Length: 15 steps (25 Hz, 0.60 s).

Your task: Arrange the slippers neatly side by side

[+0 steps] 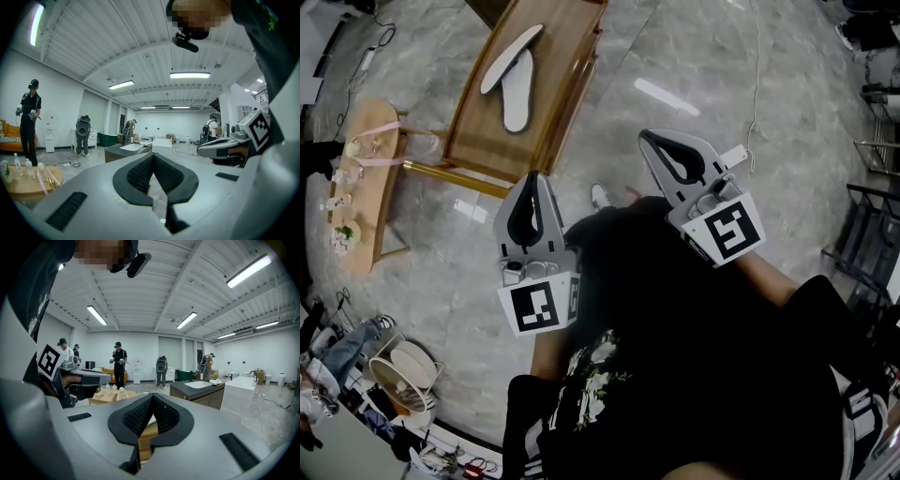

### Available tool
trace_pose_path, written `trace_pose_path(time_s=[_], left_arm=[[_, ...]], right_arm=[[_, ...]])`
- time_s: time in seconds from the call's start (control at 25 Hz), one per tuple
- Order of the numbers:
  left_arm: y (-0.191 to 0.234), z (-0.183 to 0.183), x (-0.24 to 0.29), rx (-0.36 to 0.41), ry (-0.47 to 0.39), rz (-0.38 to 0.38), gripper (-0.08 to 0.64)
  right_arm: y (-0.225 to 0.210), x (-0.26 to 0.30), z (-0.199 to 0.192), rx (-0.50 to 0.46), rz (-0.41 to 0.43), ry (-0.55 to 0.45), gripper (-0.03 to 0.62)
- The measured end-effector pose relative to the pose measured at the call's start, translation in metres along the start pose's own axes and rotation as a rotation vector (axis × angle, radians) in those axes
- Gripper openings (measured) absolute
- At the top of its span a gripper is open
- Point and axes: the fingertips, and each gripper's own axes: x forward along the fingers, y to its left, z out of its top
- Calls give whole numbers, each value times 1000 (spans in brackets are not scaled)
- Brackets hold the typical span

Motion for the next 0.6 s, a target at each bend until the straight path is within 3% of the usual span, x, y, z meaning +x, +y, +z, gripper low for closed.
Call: trace_pose_path(time_s=[0.6], left_arm=[[7,-10,4,7,6,-56,2]], right_arm=[[6,6,-2,8,-42,1,-3]])
